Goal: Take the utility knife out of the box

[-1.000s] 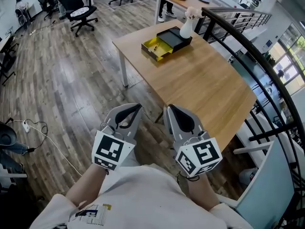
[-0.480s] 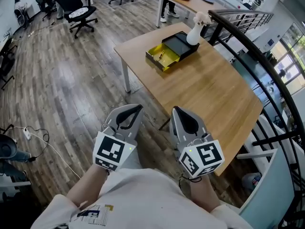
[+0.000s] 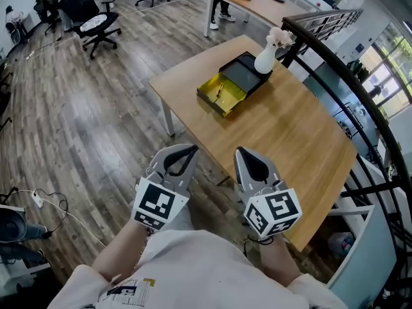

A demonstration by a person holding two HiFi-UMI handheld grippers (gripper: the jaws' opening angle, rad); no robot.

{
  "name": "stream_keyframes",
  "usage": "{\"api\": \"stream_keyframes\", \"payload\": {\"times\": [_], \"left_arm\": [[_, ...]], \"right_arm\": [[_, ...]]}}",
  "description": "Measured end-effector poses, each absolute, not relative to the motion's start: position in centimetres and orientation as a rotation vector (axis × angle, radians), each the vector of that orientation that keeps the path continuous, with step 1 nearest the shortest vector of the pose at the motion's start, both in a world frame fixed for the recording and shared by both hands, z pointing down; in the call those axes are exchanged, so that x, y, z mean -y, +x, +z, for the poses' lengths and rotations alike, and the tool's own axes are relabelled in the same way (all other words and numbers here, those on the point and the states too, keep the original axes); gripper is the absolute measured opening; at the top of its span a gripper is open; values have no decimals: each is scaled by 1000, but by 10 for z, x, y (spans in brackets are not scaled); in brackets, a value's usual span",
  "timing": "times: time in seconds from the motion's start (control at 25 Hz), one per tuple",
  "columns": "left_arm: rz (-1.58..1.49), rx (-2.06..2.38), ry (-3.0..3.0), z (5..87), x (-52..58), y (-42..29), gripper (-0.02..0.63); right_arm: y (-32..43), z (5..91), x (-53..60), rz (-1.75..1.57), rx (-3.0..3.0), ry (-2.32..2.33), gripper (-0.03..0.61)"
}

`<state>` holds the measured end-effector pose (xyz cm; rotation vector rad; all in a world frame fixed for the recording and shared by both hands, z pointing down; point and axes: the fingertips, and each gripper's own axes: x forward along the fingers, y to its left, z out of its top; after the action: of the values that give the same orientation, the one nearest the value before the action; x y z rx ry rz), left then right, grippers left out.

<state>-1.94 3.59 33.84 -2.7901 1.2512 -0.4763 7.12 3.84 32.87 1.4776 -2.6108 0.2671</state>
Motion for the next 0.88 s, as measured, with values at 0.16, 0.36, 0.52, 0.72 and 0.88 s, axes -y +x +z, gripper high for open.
{"api": "stream_keyframes", "payload": {"times": [0.16,0.36,0.52,0.72,0.88], "left_arm": [[-497,-1213,-2819,346,26,-44,2],[-479,-1142,-2868,346,95,-61,2],[-464,-1091,-2900,350,142,-71,2],[-453,-1051,-2913,351,187,-85,2],[-444,-1031,-2931,350,209,-92,2]], "right_arm": [[45,331,18,245,2581,1485,2],[30,335,83,289,2512,1570,2],[21,341,129,302,2476,1625,2],[7,342,172,288,2432,1669,2],[0,341,192,288,2426,1686,2]]}}
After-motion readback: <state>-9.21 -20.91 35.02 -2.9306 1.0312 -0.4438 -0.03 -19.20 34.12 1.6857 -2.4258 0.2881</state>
